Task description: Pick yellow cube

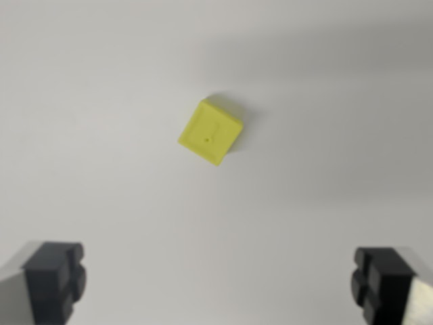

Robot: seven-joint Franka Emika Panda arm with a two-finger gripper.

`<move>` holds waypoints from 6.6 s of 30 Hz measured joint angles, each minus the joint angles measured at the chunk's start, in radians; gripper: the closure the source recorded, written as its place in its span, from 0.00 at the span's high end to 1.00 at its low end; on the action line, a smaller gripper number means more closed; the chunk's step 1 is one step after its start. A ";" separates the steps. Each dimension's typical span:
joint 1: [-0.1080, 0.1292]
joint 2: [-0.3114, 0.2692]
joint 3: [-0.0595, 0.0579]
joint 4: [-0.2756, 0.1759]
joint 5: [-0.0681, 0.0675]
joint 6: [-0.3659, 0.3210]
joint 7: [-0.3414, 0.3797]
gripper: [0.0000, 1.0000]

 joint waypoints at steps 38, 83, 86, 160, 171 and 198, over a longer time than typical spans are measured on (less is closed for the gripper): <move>0.014 0.088 0.000 -0.088 -0.007 0.164 0.169 1.00; 0.032 0.275 0.000 -0.132 -0.015 0.377 0.395 1.00; 0.033 0.290 0.000 -0.132 -0.015 0.390 0.410 1.00; 0.043 0.467 0.000 -0.099 -0.019 0.522 0.549 0.00; 0.043 0.406 0.000 -0.113 -0.020 0.475 0.549 0.00; 0.043 0.268 0.000 -0.123 -0.020 0.347 0.549 0.00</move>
